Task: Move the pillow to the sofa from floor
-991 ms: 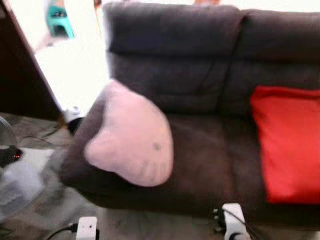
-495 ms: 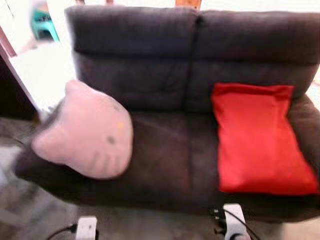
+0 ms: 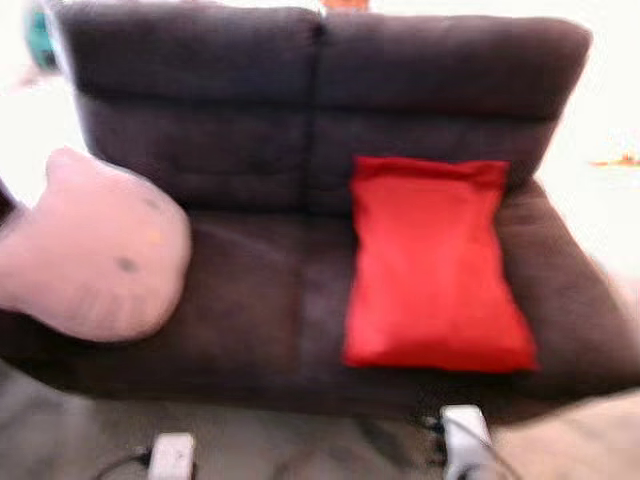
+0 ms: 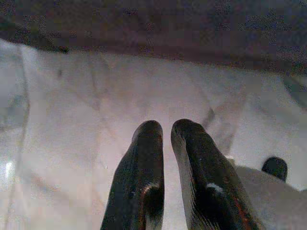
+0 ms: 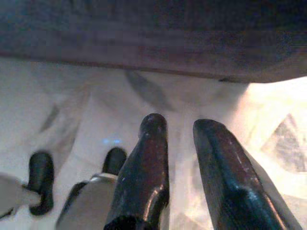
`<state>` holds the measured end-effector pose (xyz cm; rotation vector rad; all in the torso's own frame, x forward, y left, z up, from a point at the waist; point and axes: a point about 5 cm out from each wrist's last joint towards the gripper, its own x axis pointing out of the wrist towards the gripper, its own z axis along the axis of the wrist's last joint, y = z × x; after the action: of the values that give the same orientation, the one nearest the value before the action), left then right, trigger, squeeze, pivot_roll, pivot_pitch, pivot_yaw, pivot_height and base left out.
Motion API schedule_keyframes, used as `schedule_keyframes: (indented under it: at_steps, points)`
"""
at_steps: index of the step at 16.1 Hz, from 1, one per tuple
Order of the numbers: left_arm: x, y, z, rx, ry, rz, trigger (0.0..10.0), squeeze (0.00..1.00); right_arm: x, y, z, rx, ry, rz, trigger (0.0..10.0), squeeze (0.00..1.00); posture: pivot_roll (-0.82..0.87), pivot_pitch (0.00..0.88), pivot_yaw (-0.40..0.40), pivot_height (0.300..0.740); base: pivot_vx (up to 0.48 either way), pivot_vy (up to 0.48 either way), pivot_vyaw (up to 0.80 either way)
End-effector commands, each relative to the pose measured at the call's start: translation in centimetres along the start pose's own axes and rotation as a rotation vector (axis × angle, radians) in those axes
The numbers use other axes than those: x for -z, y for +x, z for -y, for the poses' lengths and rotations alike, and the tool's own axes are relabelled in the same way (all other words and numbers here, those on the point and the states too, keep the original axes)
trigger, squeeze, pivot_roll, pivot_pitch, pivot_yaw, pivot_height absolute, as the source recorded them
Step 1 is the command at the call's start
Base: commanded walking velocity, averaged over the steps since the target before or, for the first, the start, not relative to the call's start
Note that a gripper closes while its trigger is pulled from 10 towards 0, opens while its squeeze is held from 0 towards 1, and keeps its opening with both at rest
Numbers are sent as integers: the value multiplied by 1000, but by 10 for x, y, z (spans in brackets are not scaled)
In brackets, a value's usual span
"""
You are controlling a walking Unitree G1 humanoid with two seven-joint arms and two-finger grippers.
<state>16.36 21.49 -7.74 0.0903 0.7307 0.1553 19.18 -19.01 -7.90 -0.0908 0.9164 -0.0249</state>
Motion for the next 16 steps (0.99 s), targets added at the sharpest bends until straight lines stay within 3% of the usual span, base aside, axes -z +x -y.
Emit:
schedule_keyframes:
  at_steps: [1, 16]
  points:
    - [4, -1, 1, 3, 6, -16, 10000, 0, 1, 0, 2, 7, 1, -2, 10000, 0, 110, 98, -33, 740, 0, -480, 0]
    - [8, -2, 1, 13, 10, -46, 10000, 0, 2, 0, 1, -8, -27, -4, 10000, 0, 105, 96, -27, 740, 0, -480, 0]
